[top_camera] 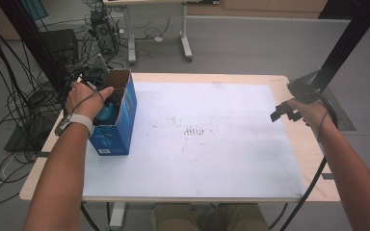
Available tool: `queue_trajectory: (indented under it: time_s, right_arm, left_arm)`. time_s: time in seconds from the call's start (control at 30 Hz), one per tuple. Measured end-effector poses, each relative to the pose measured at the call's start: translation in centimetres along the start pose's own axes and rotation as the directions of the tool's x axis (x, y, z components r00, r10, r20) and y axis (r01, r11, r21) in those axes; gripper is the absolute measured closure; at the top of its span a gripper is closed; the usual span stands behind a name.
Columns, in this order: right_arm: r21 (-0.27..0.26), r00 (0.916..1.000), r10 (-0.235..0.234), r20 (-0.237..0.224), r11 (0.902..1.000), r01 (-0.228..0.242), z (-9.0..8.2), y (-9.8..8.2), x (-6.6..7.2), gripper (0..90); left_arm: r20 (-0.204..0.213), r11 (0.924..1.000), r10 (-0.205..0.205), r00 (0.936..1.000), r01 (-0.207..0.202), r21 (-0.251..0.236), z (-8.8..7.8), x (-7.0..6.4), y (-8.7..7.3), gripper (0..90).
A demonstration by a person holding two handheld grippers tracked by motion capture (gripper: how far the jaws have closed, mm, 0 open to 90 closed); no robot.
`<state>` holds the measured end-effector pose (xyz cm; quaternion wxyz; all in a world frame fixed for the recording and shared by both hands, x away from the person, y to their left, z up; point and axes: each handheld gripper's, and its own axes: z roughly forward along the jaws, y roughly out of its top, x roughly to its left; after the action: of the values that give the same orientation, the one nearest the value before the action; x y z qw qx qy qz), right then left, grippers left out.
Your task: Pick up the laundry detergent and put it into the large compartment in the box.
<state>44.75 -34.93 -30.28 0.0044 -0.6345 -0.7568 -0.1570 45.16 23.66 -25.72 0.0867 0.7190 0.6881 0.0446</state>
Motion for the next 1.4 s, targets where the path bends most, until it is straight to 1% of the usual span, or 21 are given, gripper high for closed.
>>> queue_trajectory:
  time_s: [0.07,0.2,0.27,0.4,0.5,0.57,0.6,0.7,0.83,1.1,1.4]
  right_arm:
    - [0.001,1.0,0.002,0.0,1.0,-0.002,-0.1,0.0,0.1,9.5]
    - [-0.004,1.0,-0.002,-0.001,1.0,0.002,-0.2,-0.1,0.1,9.5]
    - [-0.006,1.0,0.0,-0.002,1.0,0.0,-0.3,-0.2,0.1,9.5]
    - [-0.007,1.0,-0.002,-0.002,1.0,0.002,-0.4,-0.4,0.1,9.5]
    - [-0.011,1.0,-0.005,-0.004,0.9999,0.005,-0.6,-0.5,0.1,9.5]
    - [-0.014,1.0,-0.005,-0.006,0.9999,0.005,-0.7,-0.5,0.2,9.4]
    - [-0.014,1.0,-0.006,-0.006,0.9999,0.006,-0.7,-0.6,0.2,9.5]
    - [-0.016,0.9999,-0.008,-0.007,0.9998,0.008,-0.8,-0.7,0.2,9.5]
    - [-0.021,0.9999,-0.008,-0.008,0.9998,0.007,-1.0,-0.8,0.2,9.4]
    - [-0.025,0.9999,-0.009,-0.007,0.9997,0.009,-1.3,-1.1,0.1,9.4]
    - [-0.027,0.9999,-0.015,-0.005,0.9995,0.015,-1.5,-1.2,0.2,9.4]
  left_arm:
    - [0.003,1.0,0.001,1.0,-0.001,0.0,-0.2,0.1,-0.1,18.6]
    - [0.008,1.0,0.005,1.0,-0.005,-0.008,-0.8,0.0,-0.3,16.2]
    - [0.016,0.9999,0.0,0.9999,0.0,-0.013,-1.1,0.0,-0.4,12.8]
    - [0.015,0.9997,0.0,0.9999,0.001,-0.025,-2.0,-0.1,-0.5,11.0]
    - [0.021,0.9995,-0.012,0.9997,0.013,-0.029,-2.6,-0.1,-0.7,8.6]
    - [0.042,0.999,-0.024,0.9988,0.025,-0.038,-3.1,-0.1,-0.8,6.6]
    - [0.048,0.9988,-0.022,0.9986,0.024,-0.044,-3.2,-0.2,-0.8,6.6]
    - [0.041,0.9987,-0.012,0.9991,0.014,-0.048,-3.7,-0.5,-0.9,6.5]
    - [0.043,0.9987,-0.006,0.999,0.008,-0.051,-4.1,-0.9,-1.0,6.6]
    - [0.027,0.998,0.004,0.9996,-0.002,-0.064,-5.1,-1.3,-1.0,6.8]
    - [0.021,0.9963,0.025,0.9995,-0.023,-0.083,-7.1,-2.1,-1.0,6.8]
